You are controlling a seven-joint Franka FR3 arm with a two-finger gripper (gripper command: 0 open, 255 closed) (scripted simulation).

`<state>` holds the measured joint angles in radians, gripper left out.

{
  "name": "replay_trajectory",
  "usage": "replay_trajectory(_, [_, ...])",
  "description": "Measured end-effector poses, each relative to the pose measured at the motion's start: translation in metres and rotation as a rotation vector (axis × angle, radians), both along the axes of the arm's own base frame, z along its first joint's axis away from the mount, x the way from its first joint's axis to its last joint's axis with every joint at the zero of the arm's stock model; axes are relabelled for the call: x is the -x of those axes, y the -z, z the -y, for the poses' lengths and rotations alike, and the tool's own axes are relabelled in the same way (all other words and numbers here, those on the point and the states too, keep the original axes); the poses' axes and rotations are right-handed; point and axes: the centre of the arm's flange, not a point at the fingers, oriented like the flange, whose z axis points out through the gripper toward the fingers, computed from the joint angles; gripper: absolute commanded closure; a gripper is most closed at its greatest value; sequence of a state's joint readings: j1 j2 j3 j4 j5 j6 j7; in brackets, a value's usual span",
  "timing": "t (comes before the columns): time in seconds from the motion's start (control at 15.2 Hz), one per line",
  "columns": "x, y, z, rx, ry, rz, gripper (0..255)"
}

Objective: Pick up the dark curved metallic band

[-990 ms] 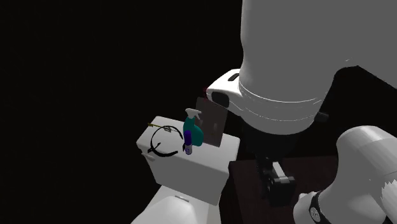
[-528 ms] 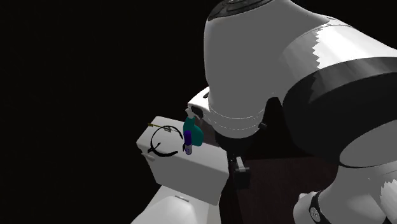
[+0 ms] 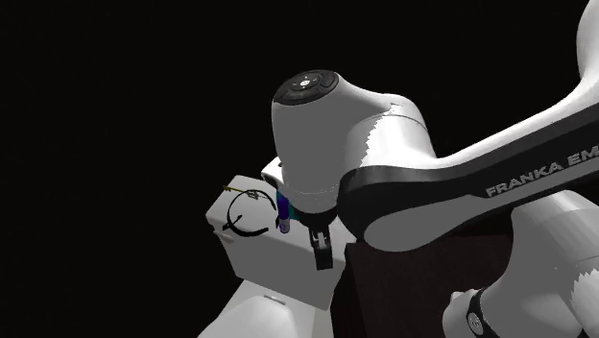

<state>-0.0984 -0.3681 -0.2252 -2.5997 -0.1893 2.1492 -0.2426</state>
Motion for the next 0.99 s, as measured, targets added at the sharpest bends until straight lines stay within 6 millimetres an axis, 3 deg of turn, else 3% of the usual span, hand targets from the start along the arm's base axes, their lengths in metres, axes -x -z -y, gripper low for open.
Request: replay_trajectory(0.99, [-0.080,0.132,0.108,0.062,-0.060,0.036,0])
